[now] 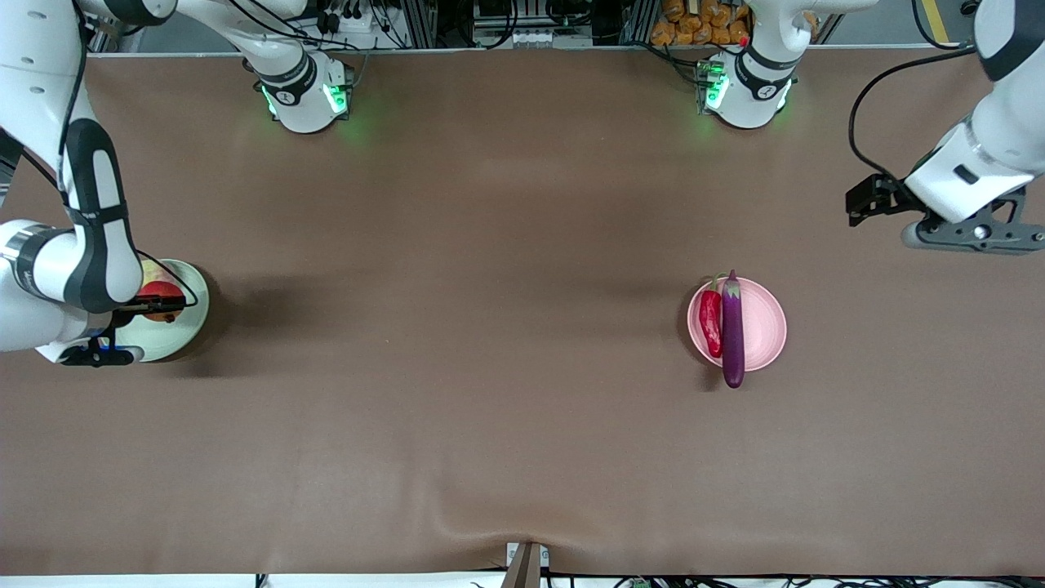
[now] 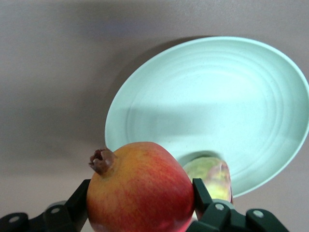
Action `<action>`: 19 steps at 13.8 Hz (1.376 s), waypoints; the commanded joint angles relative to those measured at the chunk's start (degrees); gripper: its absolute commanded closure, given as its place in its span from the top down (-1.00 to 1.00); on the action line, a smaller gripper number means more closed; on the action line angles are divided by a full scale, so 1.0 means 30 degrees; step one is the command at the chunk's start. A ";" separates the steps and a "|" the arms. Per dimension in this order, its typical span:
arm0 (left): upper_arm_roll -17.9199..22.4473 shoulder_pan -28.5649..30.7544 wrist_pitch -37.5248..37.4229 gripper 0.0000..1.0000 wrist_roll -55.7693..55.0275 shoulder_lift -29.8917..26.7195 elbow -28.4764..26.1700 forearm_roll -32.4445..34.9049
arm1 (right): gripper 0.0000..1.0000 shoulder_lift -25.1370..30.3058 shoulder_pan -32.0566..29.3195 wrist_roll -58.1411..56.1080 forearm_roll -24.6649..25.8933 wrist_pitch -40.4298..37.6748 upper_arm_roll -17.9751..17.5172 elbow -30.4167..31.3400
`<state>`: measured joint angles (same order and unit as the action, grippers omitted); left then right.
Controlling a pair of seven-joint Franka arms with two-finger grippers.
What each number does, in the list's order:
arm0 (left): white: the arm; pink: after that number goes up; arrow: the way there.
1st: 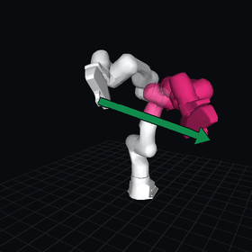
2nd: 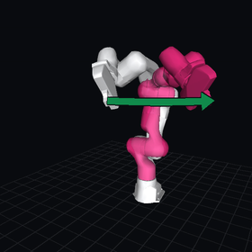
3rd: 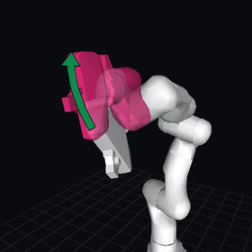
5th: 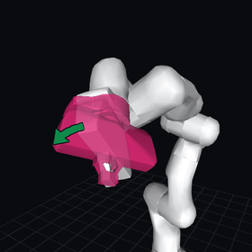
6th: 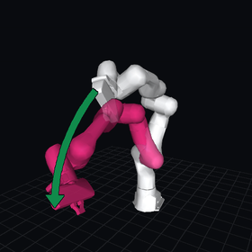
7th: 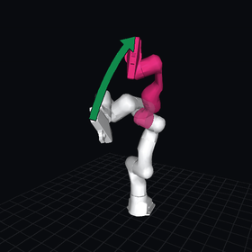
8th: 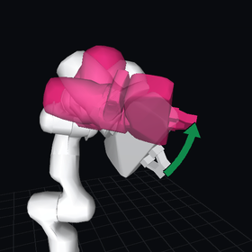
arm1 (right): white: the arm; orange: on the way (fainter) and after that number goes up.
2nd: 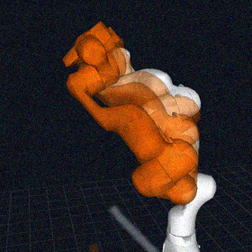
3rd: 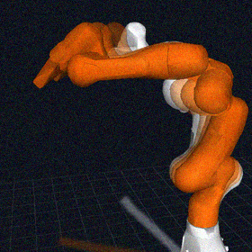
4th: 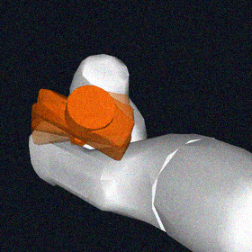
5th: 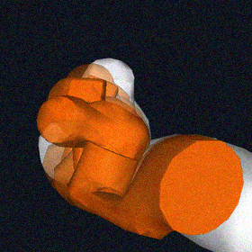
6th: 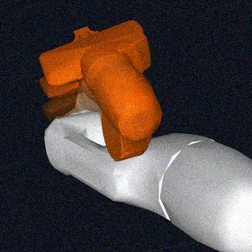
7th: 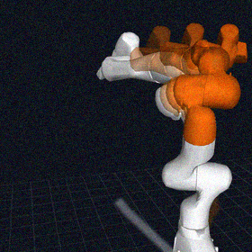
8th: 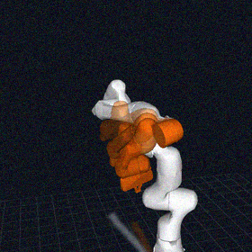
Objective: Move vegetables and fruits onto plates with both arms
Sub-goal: 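Release the pomegranate onto the green plate with the right gripper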
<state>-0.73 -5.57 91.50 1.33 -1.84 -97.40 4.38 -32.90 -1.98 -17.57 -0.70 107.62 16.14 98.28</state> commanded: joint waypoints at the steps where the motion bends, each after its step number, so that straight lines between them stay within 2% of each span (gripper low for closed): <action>1: 0.1380 -0.0223 -0.0615 1.00 0.2242 -0.1024 -0.0258 -0.0375 | 0.99 -0.0721 -0.0306 -0.0208 0.0028 -0.0132 -0.0047 -0.1177; 2: 0.1733 -0.0224 -0.0645 1.00 0.2571 -0.1113 -0.0054 -0.0375 | 1.00 -0.0781 -0.0278 -0.0150 -0.0002 -0.0161 -0.0047 -0.1208; 5: 0.1621 -0.0253 -0.1608 1.00 0.1672 -0.0997 0.1115 -0.0375 | 1.00 -0.0723 -0.0190 -0.0120 -0.0235 -0.0743 -0.0164 -0.1326; 8: 0.0947 -0.0049 -0.2022 1.00 0.0876 -0.0968 0.1558 -0.0375 | 1.00 -0.0371 0.0365 -0.0091 -0.1728 -0.4218 -0.0310 -0.2695; 10: 0.0858 -0.0048 -0.2022 1.00 0.0875 -0.0764 0.1880 -0.0375 | 1.00 -0.0226 0.0949 0.0025 -0.3710 -0.6336 -0.0399 -0.3782; 15: 0.0887 0.0099 -0.3603 1.00 0.0231 0.0994 0.4429 -0.1342 | 1.00 0.1705 0.1625 -0.0120 -0.5742 -0.7660 -0.0544 -0.5424; 18: 0.0858 0.0186 -0.3604 1.00 0.0463 0.0995 0.4342 -0.1283 | 1.00 0.1592 0.1686 -0.0061 -0.5539 -1.0205 -0.1014 -0.9488; 19: 0.0829 0.0215 -0.3691 1.00 0.0639 0.0908 0.4255 -0.1225 | 1.00 0.1650 0.1511 -0.0120 -0.5510 -1.0326 -0.1014 -1.0109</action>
<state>2.10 -5.66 82.39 2.75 0.60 -86.43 1.53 -27.52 3.44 -17.57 -16.79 79.16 13.47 73.33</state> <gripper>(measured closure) 0.000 0.000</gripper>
